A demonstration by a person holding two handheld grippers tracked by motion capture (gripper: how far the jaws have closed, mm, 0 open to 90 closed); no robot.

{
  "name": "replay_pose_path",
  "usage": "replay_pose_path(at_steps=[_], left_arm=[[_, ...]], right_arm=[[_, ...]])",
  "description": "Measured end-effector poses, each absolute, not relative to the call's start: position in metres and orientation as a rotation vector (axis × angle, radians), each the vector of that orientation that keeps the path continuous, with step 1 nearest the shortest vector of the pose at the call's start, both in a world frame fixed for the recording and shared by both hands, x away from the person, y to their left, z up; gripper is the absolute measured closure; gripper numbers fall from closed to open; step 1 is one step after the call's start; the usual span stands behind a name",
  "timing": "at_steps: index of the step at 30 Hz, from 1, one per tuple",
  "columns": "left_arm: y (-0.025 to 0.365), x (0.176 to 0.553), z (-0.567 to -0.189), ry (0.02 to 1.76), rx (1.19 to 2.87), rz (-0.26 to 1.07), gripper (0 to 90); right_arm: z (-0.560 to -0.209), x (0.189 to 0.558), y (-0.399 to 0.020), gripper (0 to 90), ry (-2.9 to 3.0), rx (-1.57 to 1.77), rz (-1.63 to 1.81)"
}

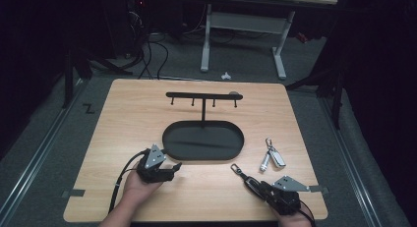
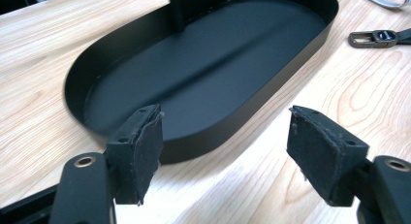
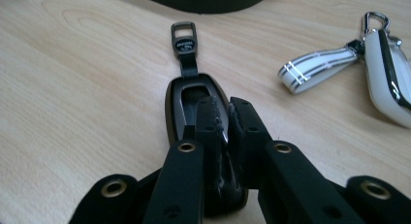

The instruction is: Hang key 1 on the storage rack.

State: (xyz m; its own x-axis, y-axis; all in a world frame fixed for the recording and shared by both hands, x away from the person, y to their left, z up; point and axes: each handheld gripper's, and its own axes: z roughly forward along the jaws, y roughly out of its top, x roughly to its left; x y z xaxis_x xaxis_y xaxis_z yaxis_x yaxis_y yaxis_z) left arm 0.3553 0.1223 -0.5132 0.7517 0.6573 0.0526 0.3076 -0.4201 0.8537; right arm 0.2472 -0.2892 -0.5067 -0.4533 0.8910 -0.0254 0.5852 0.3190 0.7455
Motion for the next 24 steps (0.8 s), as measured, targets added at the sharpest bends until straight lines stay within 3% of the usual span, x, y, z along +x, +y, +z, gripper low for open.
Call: replay_pose_path(at_steps=[24], left_arm=[[0.192,0.323,-0.517,0.922,1.982,0.575,29.0]], right_arm=[[-0.496,0.303,-0.247,54.8,2.268,1.152,0.943]])
